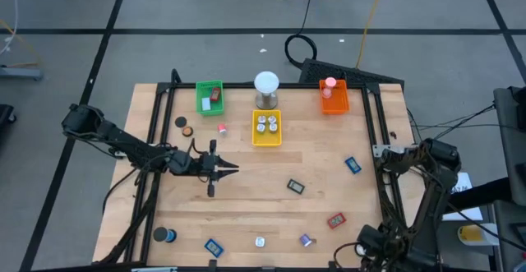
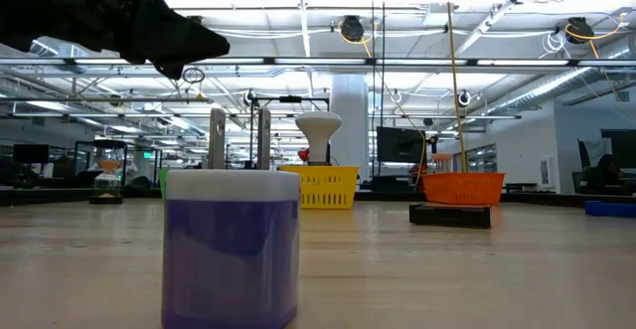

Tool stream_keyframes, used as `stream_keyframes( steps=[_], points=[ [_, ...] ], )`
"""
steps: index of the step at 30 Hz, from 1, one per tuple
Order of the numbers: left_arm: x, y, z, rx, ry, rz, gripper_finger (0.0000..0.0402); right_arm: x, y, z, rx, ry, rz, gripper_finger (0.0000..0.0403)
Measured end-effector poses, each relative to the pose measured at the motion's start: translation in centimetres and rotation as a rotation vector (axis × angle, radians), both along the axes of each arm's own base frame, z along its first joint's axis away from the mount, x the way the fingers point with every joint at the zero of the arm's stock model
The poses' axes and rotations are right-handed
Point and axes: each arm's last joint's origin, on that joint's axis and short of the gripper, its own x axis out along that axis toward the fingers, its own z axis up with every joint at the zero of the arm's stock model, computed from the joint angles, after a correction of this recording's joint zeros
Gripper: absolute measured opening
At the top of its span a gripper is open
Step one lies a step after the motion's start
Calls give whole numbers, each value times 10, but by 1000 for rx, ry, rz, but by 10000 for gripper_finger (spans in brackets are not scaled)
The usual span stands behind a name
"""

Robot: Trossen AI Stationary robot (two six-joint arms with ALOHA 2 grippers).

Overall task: Pick & Place Office items
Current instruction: Put the black white hourglass into the orange bin

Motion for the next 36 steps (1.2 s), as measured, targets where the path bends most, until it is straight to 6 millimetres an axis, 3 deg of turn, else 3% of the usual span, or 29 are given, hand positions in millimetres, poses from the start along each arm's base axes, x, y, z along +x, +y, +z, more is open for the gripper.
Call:
stream_keyframes(
  steps=[12, 16, 21, 24, 30, 36],
  points=[
    [0, 0, 0, -2, 0, 0, 51, -3, -5, -33, -15, 59, 30, 331],
    [0, 0, 0, -2, 1, 0, 51, -4, -7, -37, -24, 63, 27, 290],
    [0, 0, 0, -12, -2, 2, 51, -4, -8, -33, -11, 58, 48, 200],
    [0, 1, 1, -31, -11, 15, 51, -3, -13, -24, 9, 43, 57, 197],
    [2, 7, 1, -43, -14, 60, 51, 11, -52, 12, -9, -16, 56, 197],
    [3, 10, 1, -51, -13, 78, 51, 42, -116, 42, -78, 4, 92, 197]
  ],
)
